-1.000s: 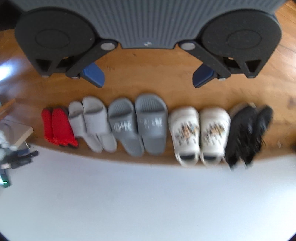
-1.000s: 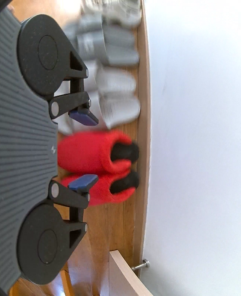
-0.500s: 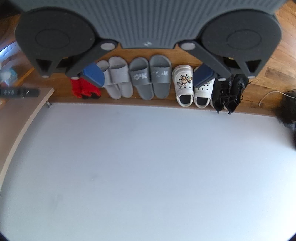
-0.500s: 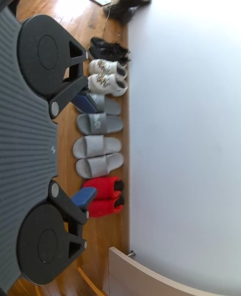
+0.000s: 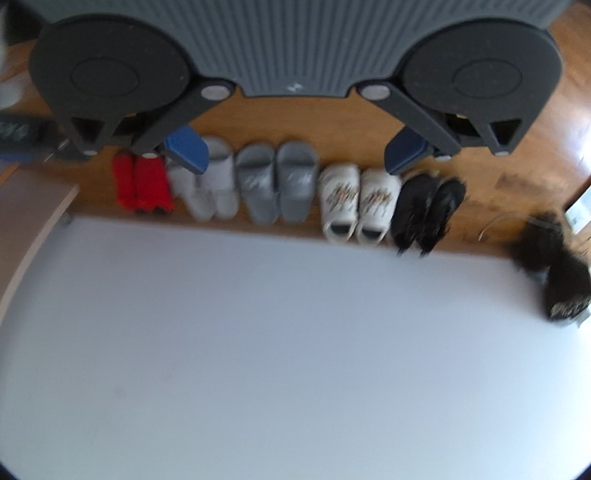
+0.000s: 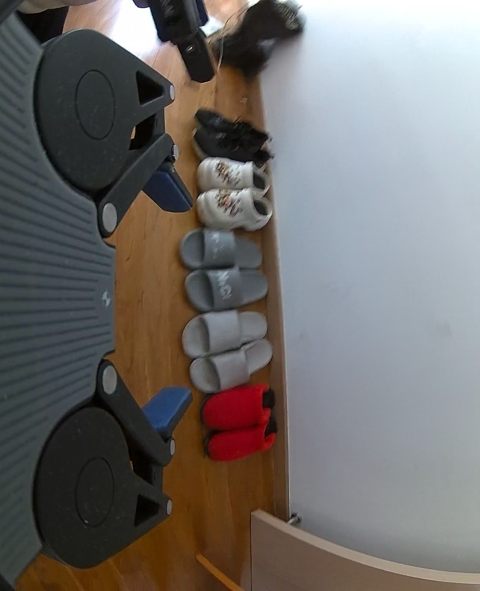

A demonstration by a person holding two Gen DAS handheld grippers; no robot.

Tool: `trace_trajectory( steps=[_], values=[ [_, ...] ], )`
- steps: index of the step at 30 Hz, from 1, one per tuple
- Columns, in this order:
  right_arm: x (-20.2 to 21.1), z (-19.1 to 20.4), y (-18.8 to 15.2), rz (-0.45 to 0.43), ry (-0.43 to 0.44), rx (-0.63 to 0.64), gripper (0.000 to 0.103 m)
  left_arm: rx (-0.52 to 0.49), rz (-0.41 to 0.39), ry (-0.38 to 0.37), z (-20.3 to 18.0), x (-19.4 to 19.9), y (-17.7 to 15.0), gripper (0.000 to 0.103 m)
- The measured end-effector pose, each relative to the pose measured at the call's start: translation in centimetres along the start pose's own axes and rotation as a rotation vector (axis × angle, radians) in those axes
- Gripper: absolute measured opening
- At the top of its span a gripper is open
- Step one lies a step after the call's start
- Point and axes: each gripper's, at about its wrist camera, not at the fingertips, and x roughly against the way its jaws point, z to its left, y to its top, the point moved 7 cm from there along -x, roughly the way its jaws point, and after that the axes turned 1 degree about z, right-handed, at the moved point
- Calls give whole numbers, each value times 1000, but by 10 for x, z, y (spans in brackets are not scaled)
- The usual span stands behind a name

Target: Organize scattered shoes

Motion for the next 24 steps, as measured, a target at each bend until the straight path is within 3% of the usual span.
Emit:
trace_trajectory(
  steps=[3, 8, 24],
  values=[
    [-3, 5, -3, 1, -29, 15, 102, 17, 31, 46, 2, -15, 3, 103],
    [-8, 12, -8, 3, -77, 39, 102, -24, 17, 50, -6, -16, 7, 103],
    [-11, 31, -14, 7, -83, 78, 102, -16, 57, 43, -10, -6, -5, 103]
  ],
)
